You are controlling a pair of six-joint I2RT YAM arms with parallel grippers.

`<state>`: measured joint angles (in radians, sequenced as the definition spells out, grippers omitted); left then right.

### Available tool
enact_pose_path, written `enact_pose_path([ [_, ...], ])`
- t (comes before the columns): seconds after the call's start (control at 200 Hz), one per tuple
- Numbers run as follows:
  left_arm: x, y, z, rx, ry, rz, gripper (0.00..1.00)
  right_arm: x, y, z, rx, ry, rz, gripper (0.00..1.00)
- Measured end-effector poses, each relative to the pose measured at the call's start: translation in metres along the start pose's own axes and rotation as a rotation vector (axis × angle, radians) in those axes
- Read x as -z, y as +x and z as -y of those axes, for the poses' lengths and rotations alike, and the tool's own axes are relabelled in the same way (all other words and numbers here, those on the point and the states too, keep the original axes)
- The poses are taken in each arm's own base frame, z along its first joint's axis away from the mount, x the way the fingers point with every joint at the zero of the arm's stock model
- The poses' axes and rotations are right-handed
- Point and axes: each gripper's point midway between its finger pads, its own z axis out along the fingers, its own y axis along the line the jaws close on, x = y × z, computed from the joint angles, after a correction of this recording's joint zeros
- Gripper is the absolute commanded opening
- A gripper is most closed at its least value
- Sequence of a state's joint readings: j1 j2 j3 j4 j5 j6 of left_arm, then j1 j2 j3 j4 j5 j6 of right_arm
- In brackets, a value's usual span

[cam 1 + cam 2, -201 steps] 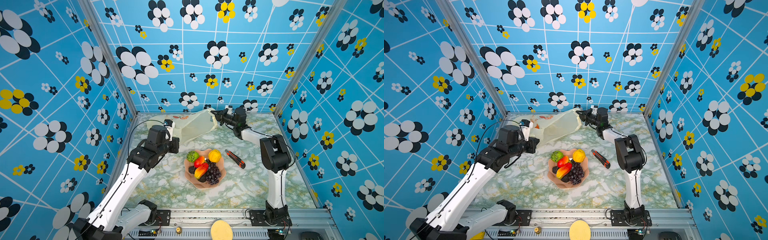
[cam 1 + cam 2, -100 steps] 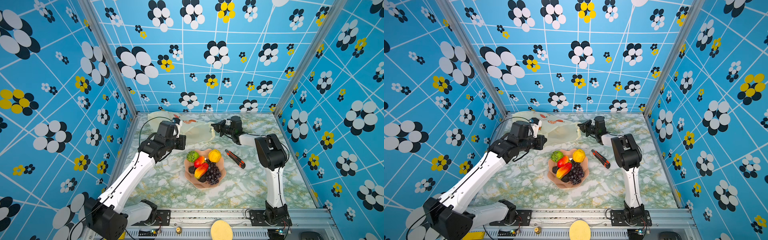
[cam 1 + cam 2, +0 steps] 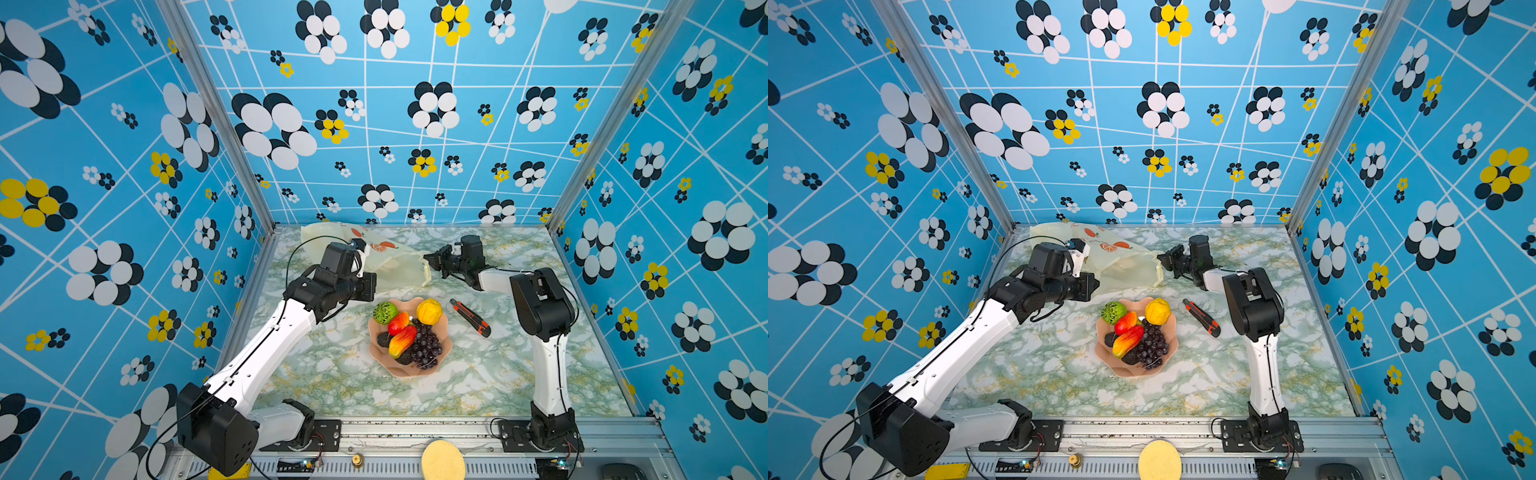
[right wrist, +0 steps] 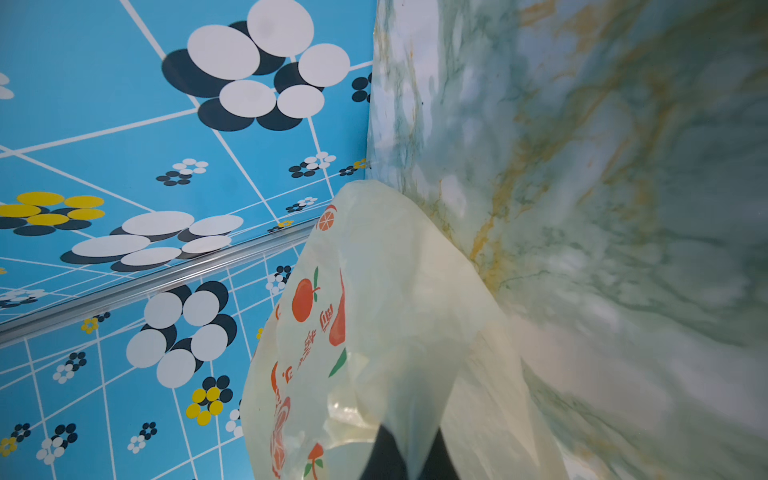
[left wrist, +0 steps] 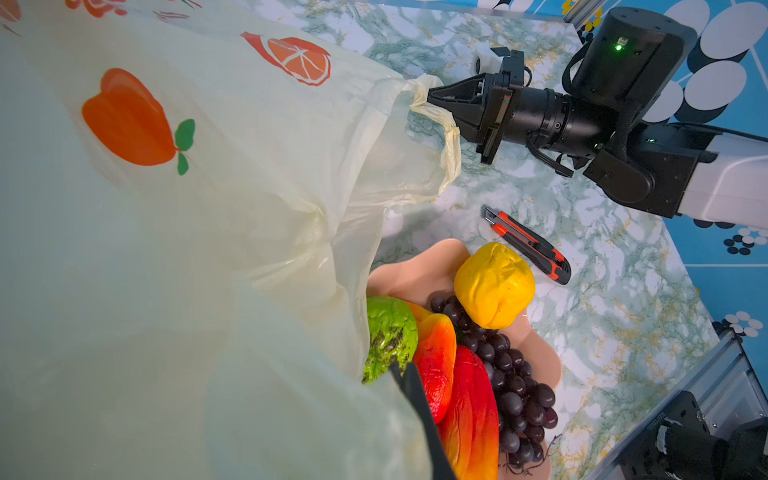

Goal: Place the fruits into the plastic bag

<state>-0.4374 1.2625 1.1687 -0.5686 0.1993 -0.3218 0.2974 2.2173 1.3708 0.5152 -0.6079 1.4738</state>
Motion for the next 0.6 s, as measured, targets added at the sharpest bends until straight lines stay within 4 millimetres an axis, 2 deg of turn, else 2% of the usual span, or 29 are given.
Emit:
enact_pose_path([
  [0.2, -0.001, 0.001, -0.001, 0.001, -0.003, -0.004, 0.0, 0.003, -0.004, 0.006, 0.007, 0.011, 0.008, 0.0],
  [0.3, -0.006, 0.007, -0.006, 0.001, -0.02, -0.021, 0.0, 0.003, -0.004, 0.011, 0.025, 0.029, 0.006, 0.0],
  [0.41, -0.023, 0.028, -0.021, 0.013, -0.056, -0.077, 0.0, 0.003, -0.003, 0.017, 0.037, 0.048, 0.003, 0.0],
  [0.6, -0.053, 0.075, -0.059, 0.076, -0.125, -0.207, 0.0, 0.004, -0.002, 0.023, 0.043, 0.067, 0.0, 0.0],
])
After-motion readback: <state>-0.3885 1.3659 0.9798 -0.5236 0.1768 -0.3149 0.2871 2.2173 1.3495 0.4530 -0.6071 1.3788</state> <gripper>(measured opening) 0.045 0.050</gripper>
